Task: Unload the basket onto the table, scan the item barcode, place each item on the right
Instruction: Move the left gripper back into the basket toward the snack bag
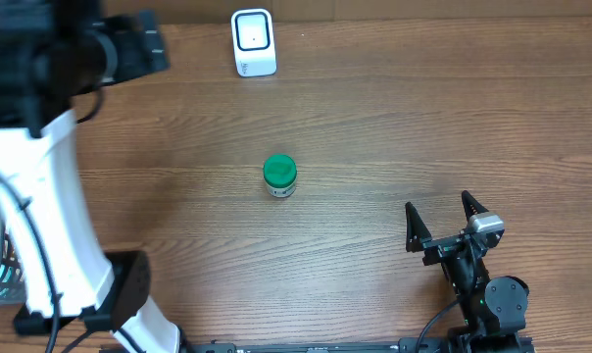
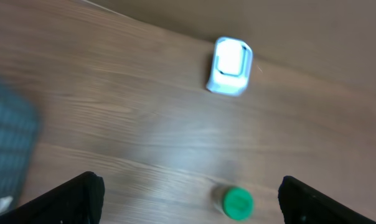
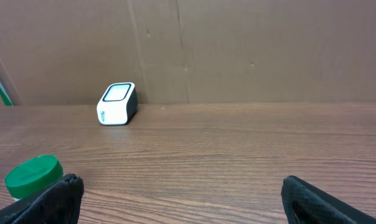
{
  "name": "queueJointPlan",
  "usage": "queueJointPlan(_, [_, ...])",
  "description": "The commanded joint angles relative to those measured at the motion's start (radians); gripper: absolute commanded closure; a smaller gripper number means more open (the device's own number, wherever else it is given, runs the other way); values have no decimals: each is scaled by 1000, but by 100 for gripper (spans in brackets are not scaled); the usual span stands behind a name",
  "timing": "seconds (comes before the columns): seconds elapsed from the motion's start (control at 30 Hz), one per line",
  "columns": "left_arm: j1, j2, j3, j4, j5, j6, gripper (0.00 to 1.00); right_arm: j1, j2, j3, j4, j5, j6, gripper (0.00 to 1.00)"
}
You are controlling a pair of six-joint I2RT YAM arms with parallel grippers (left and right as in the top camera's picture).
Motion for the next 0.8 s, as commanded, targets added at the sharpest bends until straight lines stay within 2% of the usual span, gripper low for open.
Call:
queueJointPlan(0.0, [151,-79,19,-4,9,4,1,-4,-10,-10,4,-5,3,0])
queueJointPlan(0.33, [552,-105,-133,-4,27,-92,0,-4,-10,-10,4,-5,3,0])
queueJointPlan(0.47, [717,-103,-317,12,24,-117,0,-4,-10,-10,5,-5,3,0])
queueJointPlan(0.77, [935,-87,-651,187,23,-124,1,-4,-10,-10,5,-5,3,0])
